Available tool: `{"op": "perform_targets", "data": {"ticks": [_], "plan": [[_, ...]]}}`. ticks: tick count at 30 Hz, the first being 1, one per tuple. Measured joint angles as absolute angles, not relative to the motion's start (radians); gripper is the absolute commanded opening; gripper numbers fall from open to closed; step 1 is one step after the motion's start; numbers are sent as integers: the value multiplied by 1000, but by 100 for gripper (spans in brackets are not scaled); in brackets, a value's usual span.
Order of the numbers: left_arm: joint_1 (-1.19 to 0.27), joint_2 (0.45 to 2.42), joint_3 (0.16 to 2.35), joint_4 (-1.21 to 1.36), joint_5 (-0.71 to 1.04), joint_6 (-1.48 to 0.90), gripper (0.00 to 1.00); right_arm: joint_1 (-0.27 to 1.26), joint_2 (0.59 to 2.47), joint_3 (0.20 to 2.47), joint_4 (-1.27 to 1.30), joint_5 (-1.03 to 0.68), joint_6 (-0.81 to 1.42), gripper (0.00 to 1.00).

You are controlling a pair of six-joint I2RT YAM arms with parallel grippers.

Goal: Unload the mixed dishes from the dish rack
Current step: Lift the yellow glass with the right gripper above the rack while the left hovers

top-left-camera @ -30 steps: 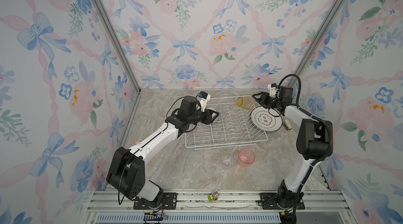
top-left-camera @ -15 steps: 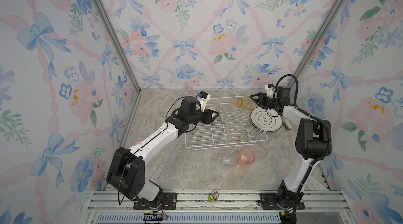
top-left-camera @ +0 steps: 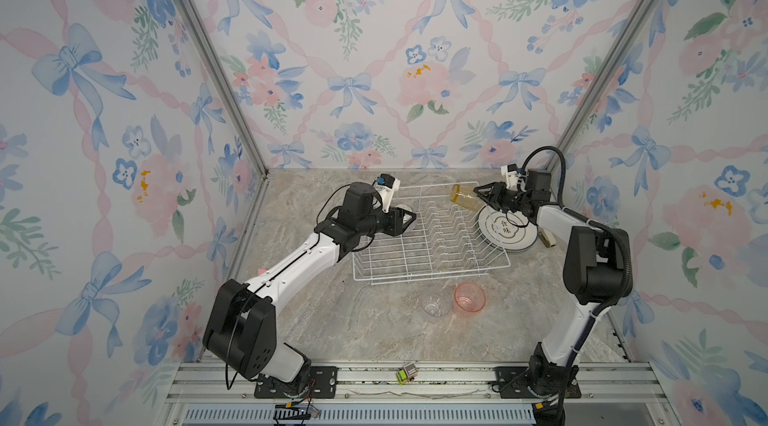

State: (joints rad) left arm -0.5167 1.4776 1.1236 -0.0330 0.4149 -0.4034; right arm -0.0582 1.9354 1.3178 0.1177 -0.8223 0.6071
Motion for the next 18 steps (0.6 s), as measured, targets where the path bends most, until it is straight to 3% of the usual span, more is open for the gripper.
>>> {"op": "perform_targets", "data": {"ticks": [18], "plan": [[-510, 1473, 1111, -33, 415, -403, 45, -49, 1920, 1270, 247, -896, 702, 13]]}}
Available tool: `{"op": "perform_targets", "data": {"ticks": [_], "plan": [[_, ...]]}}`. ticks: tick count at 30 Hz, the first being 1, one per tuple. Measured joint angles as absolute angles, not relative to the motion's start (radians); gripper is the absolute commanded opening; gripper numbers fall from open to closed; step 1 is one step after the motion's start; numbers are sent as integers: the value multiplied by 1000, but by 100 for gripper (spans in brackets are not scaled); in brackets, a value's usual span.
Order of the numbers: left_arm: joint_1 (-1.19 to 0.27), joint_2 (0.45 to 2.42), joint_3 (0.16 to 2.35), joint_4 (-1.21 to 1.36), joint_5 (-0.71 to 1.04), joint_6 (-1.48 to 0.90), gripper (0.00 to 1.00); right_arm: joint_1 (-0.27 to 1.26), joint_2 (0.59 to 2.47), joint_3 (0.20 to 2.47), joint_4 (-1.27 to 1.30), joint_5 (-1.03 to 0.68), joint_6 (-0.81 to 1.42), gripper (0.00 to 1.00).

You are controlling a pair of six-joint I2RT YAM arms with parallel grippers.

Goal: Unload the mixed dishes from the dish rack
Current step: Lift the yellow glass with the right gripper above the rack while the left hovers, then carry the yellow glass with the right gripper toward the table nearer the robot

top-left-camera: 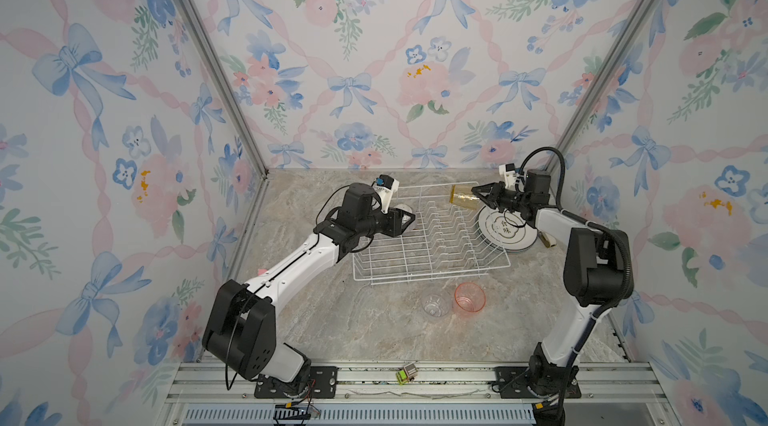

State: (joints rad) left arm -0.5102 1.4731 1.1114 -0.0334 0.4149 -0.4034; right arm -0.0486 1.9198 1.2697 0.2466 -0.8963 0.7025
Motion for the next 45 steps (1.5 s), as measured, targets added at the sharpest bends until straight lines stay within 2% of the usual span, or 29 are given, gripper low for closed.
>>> {"op": "perform_targets", "data": {"ticks": [10, 16, 23, 31, 36, 41, 45], "plan": [[-510, 1456, 1099, -33, 415, -403, 45, -28, 1905, 1268, 282, -920, 722, 2], [-506, 1435, 1084, -33, 403, -403, 47, -18, 1880, 1253, 274, -907, 714, 0], [-492, 1380, 1036, -33, 327, -401, 52, 74, 1691, 1252, 36, -799, 519, 0], [-429, 1316, 972, -50, 257, -401, 59, 366, 1364, 1286, -340, -550, 219, 0], [-344, 1306, 945, -51, 255, -401, 59, 692, 1212, 1290, -564, -327, 83, 0], [-268, 1297, 930, -59, 263, -401, 58, 993, 1142, 1290, -724, -148, 4, 0], [-241, 1267, 929, -64, 274, -400, 58, 1190, 1161, 1297, -828, -48, -36, 0]]}}
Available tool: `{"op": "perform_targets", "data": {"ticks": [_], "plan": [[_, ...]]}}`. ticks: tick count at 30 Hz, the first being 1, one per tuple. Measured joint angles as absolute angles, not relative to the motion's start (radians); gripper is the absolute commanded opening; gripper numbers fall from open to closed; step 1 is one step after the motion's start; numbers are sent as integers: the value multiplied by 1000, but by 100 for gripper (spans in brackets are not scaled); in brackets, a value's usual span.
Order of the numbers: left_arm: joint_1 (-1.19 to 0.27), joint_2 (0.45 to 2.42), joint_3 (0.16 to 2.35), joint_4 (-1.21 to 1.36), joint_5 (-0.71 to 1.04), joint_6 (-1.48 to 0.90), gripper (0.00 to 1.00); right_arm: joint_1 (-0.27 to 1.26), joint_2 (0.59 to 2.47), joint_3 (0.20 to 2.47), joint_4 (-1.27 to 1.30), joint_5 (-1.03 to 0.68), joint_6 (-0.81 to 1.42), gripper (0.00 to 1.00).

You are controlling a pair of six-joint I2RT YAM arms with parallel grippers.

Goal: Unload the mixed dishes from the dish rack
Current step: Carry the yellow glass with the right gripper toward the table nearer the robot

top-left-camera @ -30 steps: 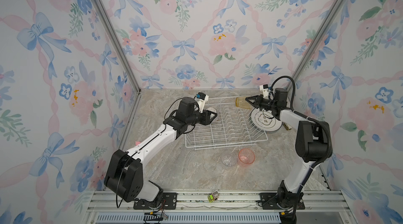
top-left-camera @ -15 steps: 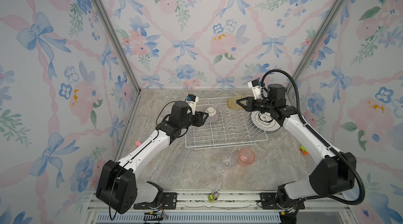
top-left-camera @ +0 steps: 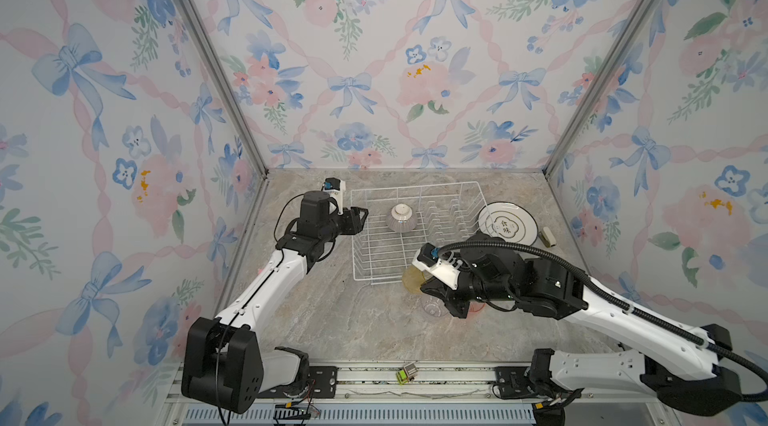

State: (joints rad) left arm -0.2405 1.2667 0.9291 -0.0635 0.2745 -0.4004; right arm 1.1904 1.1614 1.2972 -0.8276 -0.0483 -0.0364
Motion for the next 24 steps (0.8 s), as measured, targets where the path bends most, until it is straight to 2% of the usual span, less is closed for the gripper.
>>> {"op": "perform_targets", "data": {"ticks": [5, 9, 15, 24], "plan": [[-219, 1230, 929, -70, 282, -401, 59, 1348, 1295, 1327, -888, 29, -81, 0], [-209, 1222, 929, -73, 290, -400, 59, 1400, 1438, 1347, -905, 80, -120, 0], [-208, 1222, 929, -79, 305, -398, 58, 1409, 1599, 1363, -931, 150, -176, 0], [-202, 1236, 929, -80, 330, -386, 59, 1355, 1671, 1372, -923, 141, -231, 0]]}}
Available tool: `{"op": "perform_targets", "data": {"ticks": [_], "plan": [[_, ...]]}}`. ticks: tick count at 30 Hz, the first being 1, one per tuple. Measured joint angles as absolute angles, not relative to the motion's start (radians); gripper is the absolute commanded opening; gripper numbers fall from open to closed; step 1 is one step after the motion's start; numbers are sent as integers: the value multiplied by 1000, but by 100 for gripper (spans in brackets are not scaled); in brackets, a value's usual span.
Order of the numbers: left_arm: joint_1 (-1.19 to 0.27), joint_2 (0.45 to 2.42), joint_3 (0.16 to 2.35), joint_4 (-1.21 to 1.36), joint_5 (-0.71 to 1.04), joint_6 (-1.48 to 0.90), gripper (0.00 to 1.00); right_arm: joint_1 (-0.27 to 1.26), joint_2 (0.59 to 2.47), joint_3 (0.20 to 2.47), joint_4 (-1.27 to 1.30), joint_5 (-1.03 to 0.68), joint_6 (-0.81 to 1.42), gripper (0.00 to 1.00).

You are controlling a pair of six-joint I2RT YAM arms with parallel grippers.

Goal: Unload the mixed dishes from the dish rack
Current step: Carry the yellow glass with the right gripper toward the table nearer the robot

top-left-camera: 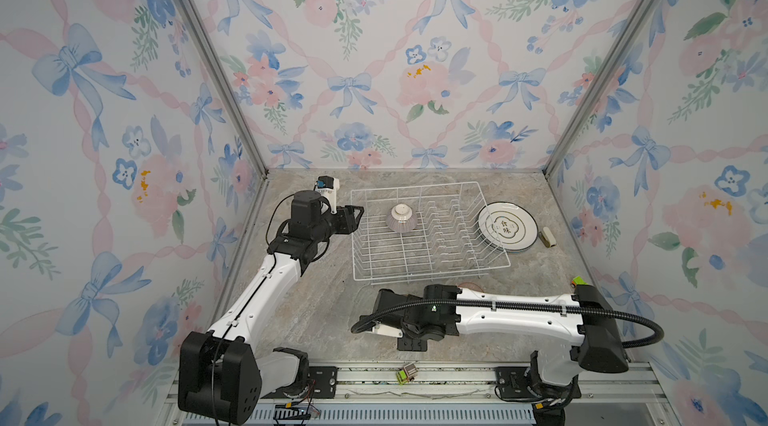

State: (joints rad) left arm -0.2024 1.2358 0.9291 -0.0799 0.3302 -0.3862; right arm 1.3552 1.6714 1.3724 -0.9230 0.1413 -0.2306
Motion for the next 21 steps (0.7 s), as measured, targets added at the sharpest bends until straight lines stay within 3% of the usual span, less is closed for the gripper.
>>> {"op": "perform_targets", "data": {"ticks": [21], "plan": [[-202, 1302, 929, -82, 361, -366, 60, 1225, 1754, 1378, -829, -1, -278, 2]]}}
